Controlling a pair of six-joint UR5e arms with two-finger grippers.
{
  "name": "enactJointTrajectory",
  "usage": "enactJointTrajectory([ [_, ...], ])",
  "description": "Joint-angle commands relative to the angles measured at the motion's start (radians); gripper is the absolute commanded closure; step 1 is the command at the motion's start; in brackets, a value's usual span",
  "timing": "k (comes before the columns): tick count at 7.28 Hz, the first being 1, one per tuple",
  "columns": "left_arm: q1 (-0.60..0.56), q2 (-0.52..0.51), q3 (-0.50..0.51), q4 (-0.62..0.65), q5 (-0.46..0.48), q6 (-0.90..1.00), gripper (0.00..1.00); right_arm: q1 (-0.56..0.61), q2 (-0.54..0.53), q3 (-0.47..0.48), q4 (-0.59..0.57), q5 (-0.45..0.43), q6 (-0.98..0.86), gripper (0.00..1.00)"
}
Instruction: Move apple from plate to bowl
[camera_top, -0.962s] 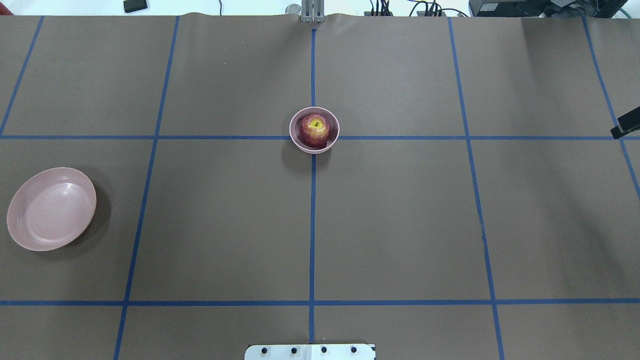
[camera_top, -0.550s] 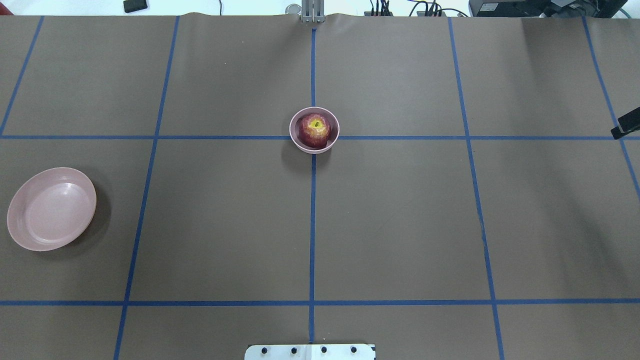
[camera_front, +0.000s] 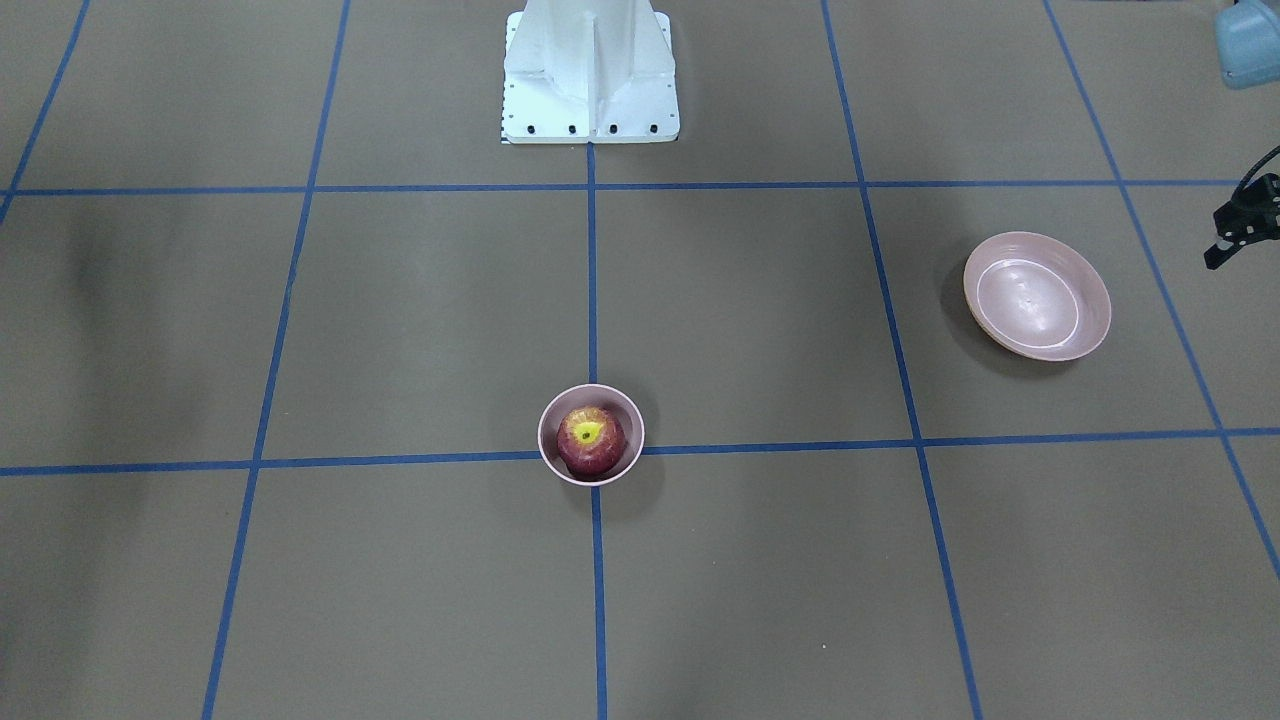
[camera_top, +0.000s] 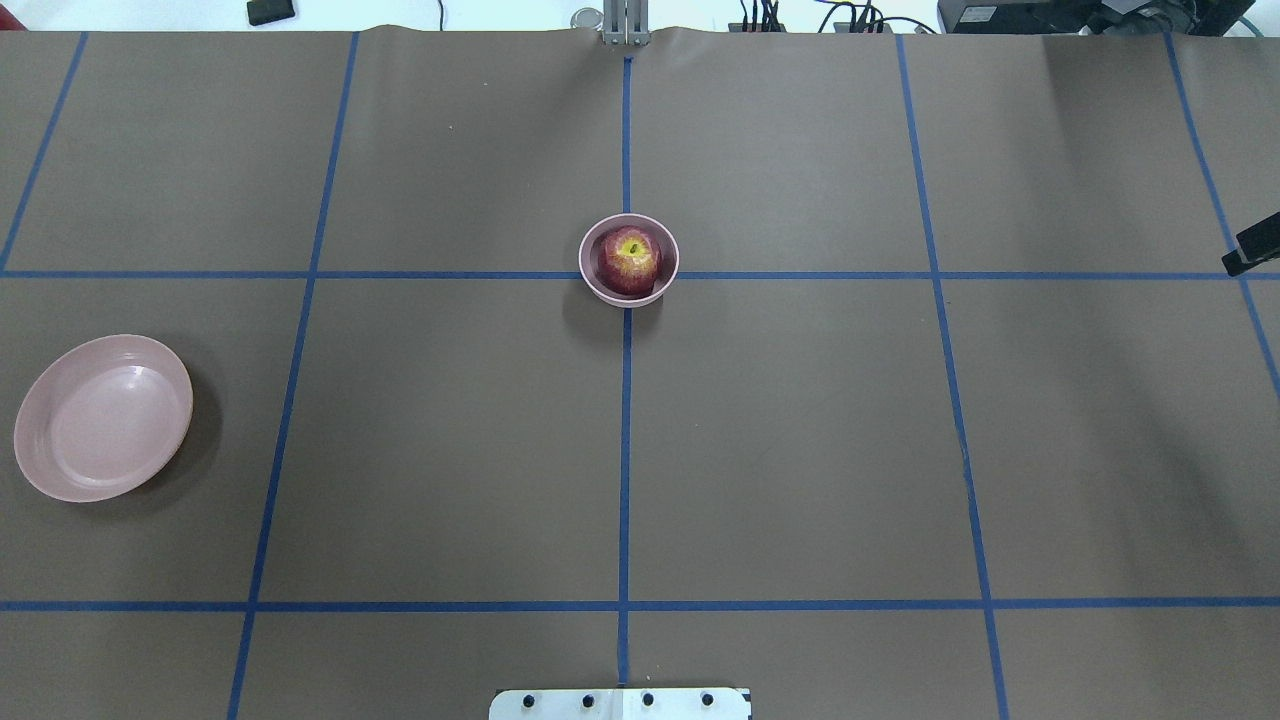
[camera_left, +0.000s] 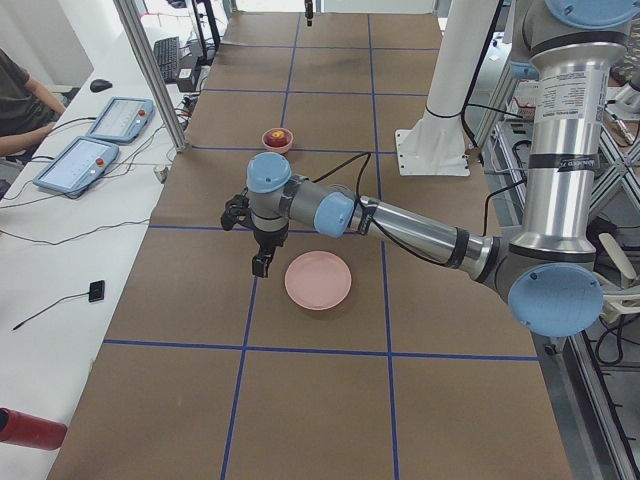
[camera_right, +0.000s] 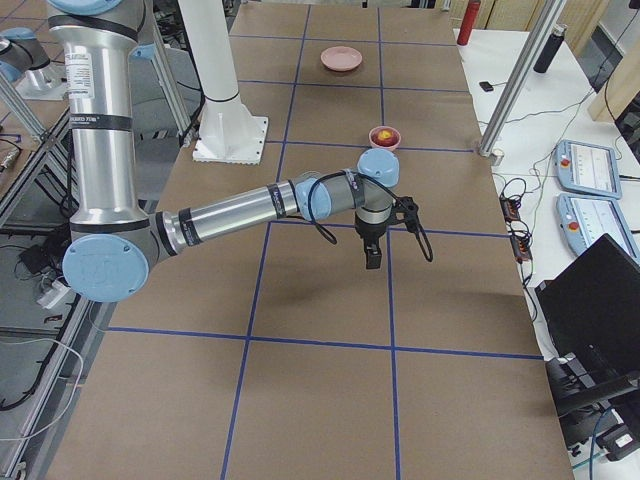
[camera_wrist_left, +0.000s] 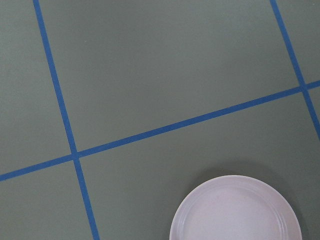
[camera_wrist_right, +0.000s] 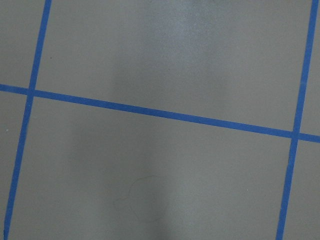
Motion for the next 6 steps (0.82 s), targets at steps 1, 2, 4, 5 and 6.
enactJointTrajectory([
  [1, 0.002, 0.019, -0.003, -0.001, -0.003, 0.001, 0.02, 0.001, -0.003, 0.005, 0.000, 0.000, 0.000, 0.00],
  [2, 0.002, 0.021, -0.001, -0.001, -0.003, 0.001, 0.02, 0.001, -0.005, 0.005, 0.000, -0.002, 0.000, 0.00],
  [4, 0.002, 0.021, 0.000, 0.000, -0.002, 0.001, 0.02, 0.001, -0.005, 0.005, 0.000, -0.002, 0.000, 0.00],
  [5, 0.002, 0.021, 0.011, -0.001, -0.002, 0.004, 0.02, 0.001, -0.005, 0.005, 0.000, -0.002, 0.000, 0.00],
  [6, 0.002, 0.021, 0.009, -0.001, -0.003, 0.003, 0.02, 0.001, -0.005, 0.005, 0.000, -0.002, 0.000, 0.00],
])
